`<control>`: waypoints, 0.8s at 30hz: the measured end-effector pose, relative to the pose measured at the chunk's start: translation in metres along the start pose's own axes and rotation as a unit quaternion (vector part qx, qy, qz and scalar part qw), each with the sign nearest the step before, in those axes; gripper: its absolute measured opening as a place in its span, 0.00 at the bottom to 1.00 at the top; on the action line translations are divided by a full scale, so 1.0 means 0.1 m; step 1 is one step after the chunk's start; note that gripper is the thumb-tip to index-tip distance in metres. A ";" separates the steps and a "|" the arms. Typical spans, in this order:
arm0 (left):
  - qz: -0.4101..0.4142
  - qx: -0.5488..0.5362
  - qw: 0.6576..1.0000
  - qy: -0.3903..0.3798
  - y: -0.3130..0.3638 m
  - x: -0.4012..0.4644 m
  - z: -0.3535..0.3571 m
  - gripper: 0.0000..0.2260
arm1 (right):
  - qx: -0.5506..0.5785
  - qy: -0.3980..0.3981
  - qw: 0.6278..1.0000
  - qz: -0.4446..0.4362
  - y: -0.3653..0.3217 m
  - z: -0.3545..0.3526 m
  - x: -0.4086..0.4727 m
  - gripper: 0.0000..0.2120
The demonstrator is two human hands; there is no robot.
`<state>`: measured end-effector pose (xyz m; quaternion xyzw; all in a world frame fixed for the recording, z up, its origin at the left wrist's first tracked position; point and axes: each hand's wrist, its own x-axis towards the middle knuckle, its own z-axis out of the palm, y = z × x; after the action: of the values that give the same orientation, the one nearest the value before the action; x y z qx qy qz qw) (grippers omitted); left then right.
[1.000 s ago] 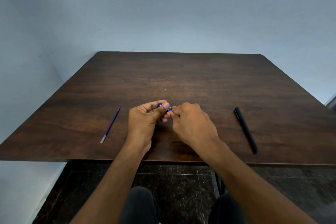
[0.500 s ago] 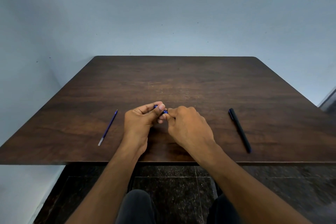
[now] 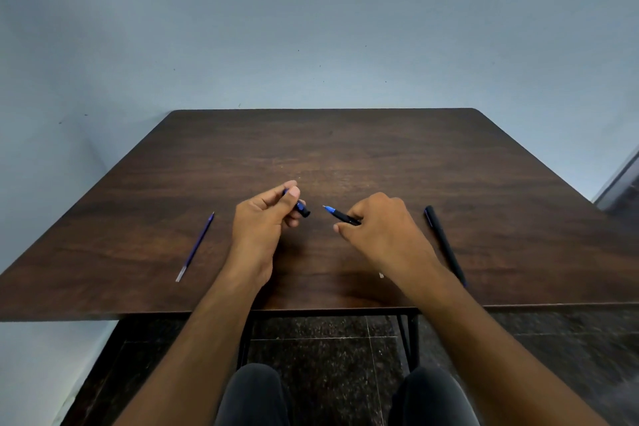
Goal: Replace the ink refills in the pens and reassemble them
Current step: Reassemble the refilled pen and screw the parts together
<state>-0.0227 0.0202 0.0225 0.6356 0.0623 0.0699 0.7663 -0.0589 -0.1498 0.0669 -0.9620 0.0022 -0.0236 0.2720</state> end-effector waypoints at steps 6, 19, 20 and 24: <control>0.064 0.314 0.947 -0.036 -0.04 0.13 0.10 0.09 | 0.083 0.026 0.996 0.003 0.15 -0.10 -0.07 0.12; 0.190 0.552 0.812 -0.027 -0.19 0.17 0.48 0.13 | 0.184 0.057 0.981 0.031 0.30 -0.15 -0.05 0.12; 0.200 0.548 0.812 -0.024 -0.20 0.16 0.48 0.13 | 0.187 0.055 0.980 0.032 0.30 -0.15 -0.05 0.12; 0.217 0.523 0.824 -0.018 -0.19 0.15 0.45 0.16 | 0.203 0.047 0.977 0.038 0.29 -0.15 -0.05 0.12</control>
<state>0.0005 -0.0245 0.0118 0.9395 -0.0637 0.1797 0.2846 -0.0642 -0.1818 0.0643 -0.8839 0.0471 -0.0578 0.4618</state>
